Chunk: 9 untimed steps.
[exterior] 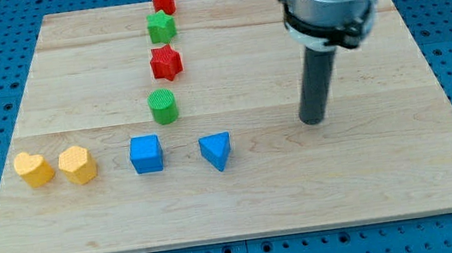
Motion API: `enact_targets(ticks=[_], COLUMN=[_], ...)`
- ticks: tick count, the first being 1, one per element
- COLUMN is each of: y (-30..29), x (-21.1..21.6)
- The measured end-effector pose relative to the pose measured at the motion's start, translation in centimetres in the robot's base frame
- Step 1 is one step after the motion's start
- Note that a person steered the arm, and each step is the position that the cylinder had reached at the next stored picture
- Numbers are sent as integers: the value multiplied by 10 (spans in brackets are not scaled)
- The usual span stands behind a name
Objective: Move your arm to the bottom left
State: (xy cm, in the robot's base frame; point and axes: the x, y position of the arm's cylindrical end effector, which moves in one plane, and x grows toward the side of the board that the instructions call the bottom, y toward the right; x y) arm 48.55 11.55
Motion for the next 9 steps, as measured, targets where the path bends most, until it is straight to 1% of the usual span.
enact_targets(ticks=[1, 3, 4, 5, 6, 7, 8, 9], y=[9, 9, 9, 6, -41, -121, -238, -334], x=[17, 21, 36, 88, 133, 133, 130, 120])
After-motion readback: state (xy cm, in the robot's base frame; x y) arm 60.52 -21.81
